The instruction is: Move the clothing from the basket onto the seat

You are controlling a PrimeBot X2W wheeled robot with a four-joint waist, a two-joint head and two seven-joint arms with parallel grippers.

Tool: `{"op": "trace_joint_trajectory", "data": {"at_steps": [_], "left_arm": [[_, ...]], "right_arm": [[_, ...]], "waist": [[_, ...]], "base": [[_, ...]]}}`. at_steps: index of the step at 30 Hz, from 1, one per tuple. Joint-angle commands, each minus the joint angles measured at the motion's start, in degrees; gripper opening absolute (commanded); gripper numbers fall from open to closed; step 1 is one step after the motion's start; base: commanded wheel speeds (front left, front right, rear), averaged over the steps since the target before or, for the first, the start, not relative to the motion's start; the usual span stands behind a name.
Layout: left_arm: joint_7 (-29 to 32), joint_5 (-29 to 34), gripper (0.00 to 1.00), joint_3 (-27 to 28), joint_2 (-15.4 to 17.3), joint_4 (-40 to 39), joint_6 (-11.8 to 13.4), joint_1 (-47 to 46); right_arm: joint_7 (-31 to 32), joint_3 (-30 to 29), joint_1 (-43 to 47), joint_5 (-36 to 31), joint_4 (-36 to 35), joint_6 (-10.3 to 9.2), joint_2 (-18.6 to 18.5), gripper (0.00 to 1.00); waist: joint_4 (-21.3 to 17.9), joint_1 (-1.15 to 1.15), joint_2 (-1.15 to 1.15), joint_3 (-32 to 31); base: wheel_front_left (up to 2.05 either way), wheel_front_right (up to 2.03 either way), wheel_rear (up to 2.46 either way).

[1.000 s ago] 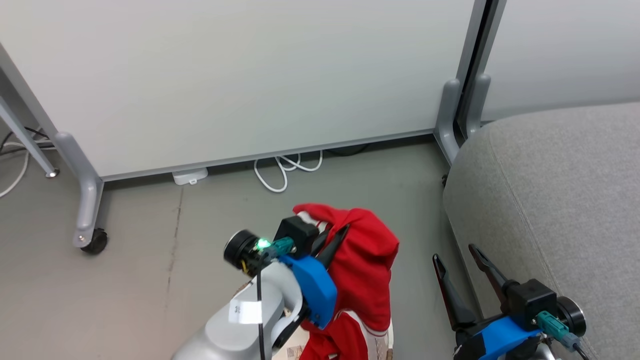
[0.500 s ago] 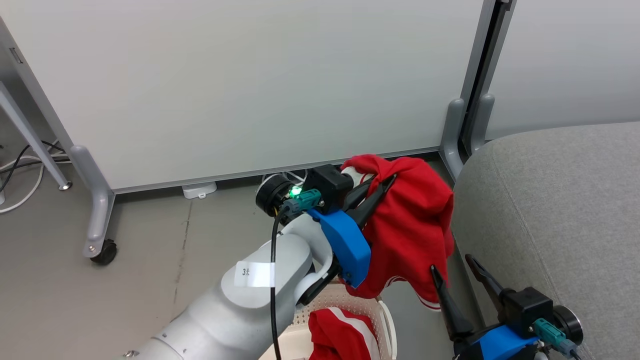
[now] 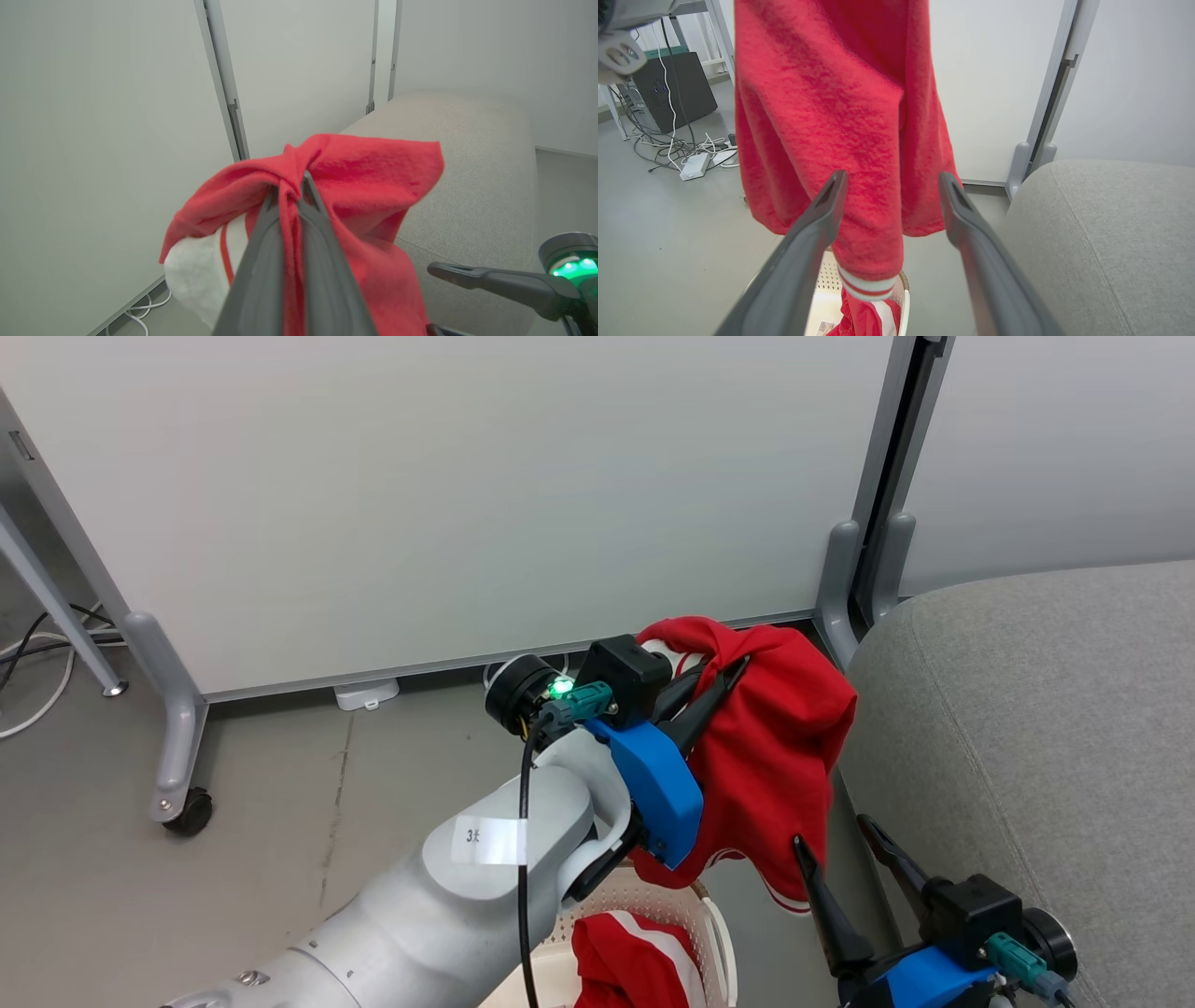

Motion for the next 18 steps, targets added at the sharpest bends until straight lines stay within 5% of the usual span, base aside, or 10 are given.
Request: {"op": "trace_joint_trajectory", "data": {"at_steps": [1, 18], "left_arm": [[-0.4, -0.5, 0.00, -0.3, 0.0, 0.1, 0.2, -1.2], [-1.1, -3.7, 0.00, -3.2, 0.0, 0.5, 0.5, -2.3]], "right_arm": [[-0.2, 0.0, 0.4, 0.2, 0.1, 0.01, -0.2, 1.00], [2.0, 3.6, -3.4, -0.1, 2.6, 0.01, -0.3, 1.00]], "waist": [[0.0, 0.00, 0.00, 0.0], [0.1, 0.00, 0.00, 0.1]], "base": [[0.00, 0.00, 0.00], [0.00, 0.00, 0.00]]}}
